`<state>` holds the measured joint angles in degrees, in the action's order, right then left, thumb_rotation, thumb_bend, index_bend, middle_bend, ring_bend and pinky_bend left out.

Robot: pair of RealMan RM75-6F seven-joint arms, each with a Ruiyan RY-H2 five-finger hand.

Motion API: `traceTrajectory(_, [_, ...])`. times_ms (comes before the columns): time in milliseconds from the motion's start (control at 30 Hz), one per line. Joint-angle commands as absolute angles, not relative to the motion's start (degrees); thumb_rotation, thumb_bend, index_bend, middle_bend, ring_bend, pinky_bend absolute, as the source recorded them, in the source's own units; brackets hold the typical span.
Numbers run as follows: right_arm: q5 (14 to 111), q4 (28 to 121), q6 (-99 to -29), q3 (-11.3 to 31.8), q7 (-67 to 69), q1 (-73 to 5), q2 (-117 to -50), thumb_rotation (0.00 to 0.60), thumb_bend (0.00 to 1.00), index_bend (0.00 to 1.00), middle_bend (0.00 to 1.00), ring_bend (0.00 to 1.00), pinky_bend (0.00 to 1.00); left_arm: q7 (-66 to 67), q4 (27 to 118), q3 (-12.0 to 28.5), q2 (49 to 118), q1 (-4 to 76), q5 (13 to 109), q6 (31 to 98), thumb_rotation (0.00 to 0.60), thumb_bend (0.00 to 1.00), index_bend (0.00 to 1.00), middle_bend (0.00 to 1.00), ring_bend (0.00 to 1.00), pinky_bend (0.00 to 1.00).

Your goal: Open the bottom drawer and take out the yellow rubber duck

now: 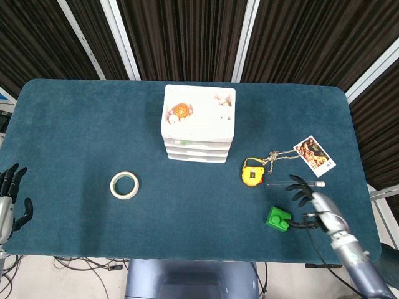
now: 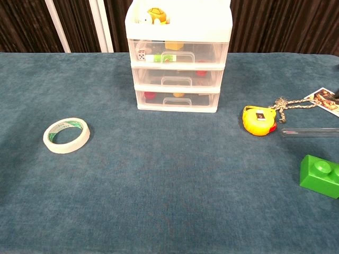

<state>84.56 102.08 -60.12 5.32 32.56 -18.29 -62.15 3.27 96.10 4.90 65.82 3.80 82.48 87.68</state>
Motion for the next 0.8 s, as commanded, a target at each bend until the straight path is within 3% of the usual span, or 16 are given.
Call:
traceTrajectory(33, [80.5,104.77,-54.29,7.2,32.13,-23.33,-65.75,0.6,0.28,0.1,0.44,0.56,0.71,3.09,96.17,4.98,65.75,3.78,82.33,87.64,0.6,0.61,0.05,0.0,0.0,0.0])
traceTrajectory(433, [68.59,101.78,-46.52,11.05,24.7,-32.44,-80.9,0.6,0.36,0.01,0.62,0.79,0.91,2.01,96.53,5.14,65.51,3.83,81.52,86.98,0.6,0.61,0.05,0.0,0.0,0.0])
traceTrajectory(600, [62.6,98.23,-45.19,13.23,20.97,-36.09,-86.81,0.6,0.4,0.0,0.73,0.84,0.93,1.25,96.59,5.27,65.14,4.16,80.97,86.01,0.6,0.61,0.05,0.0,0.0,0.0])
traceTrajectory(800, [55.62,94.76,-42.98,15.15,18.54,-39.67,-91.97,0.6,0.42,0.0,0.79,0.88,0.93,0.78,97.01,5.59,64.74,4.38,80.45,85.59,0.6,0.61,0.05,0.0,0.0,0.0])
